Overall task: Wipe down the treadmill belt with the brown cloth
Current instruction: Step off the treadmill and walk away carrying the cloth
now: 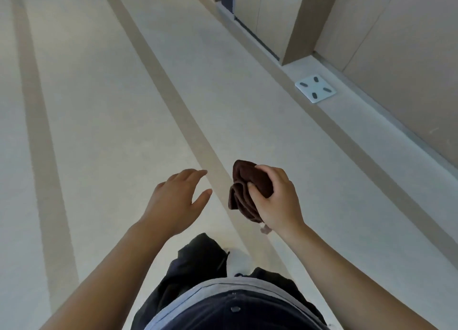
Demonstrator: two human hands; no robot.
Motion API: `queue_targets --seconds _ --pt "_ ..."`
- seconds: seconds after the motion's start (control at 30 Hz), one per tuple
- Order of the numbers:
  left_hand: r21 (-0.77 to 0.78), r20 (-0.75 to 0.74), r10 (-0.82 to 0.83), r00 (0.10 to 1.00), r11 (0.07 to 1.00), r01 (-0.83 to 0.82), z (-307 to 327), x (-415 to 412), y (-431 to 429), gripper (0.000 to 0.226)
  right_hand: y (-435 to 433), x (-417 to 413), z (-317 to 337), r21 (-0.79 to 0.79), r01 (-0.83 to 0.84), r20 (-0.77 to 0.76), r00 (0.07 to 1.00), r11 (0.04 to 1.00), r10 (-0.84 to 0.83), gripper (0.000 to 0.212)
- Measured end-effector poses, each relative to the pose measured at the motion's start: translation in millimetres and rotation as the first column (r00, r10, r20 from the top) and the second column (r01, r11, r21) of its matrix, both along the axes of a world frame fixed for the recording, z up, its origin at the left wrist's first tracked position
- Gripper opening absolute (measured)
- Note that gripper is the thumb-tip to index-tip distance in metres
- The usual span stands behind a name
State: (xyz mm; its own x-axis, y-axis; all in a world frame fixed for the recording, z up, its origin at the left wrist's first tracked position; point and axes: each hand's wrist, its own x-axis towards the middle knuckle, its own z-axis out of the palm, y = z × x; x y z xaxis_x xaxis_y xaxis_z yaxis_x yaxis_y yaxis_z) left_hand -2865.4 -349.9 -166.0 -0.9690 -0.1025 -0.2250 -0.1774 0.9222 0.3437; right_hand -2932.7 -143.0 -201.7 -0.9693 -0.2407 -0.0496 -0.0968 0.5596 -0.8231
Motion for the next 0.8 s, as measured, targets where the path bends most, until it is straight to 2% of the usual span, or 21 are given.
queue_targets --seconds 0.13,0.4,0.6,0.8 --pt "0.056 0.032 0.086 0.996 0.995 -0.088 -17 -95 -38 0.05 -46 -106 -7 0.016 -0.036 -0.024 0.999 0.999 0.036 0.036" --pt "-0.019 -0.021 -0.136 0.99 0.991 0.136 -2 -361 -119 0.051 -107 -319 -2 -0.002 0.136 -0.03 0.99 0.991 -0.136 0.036" --pt "-0.022 -0.001 -0.298 0.954 0.954 0.298 -1 -527 -134 0.051 -135 -460 -7 0.001 0.28 -0.052 0.959 0.96 -0.28 0.037" --pt "-0.021 0.039 -0.31 0.95 0.95 0.311 -22 -696 -162 0.051 -168 -634 -23 0.004 0.242 -0.063 0.968 0.97 -0.242 0.037"
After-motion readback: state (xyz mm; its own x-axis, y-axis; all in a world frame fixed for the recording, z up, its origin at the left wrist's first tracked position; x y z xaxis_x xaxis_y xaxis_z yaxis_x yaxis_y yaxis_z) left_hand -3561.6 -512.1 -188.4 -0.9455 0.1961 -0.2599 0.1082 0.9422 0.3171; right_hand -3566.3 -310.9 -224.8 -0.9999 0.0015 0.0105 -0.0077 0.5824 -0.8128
